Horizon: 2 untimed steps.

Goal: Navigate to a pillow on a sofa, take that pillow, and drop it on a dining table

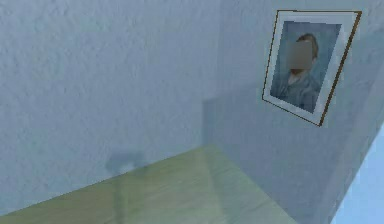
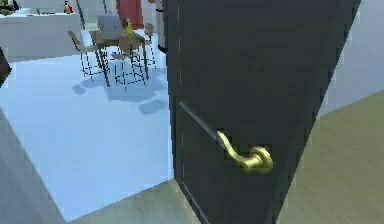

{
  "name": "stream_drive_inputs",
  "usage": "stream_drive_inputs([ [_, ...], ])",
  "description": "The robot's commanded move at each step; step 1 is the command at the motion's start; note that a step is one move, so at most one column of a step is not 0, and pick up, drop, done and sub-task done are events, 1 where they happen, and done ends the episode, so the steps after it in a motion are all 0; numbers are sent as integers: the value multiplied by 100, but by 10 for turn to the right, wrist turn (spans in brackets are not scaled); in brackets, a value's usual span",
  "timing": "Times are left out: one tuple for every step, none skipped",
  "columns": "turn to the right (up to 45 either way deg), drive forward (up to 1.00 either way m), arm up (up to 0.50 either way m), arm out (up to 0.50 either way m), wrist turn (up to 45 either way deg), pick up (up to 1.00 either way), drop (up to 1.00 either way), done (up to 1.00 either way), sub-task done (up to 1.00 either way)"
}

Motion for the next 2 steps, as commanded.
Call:
stream_drive_inputs([
  [0, 30, 0, 0, 0, 0, 0, 0, 0],
  [450, 0, 0, 0, 0, 0, 0, 0, 0],
])
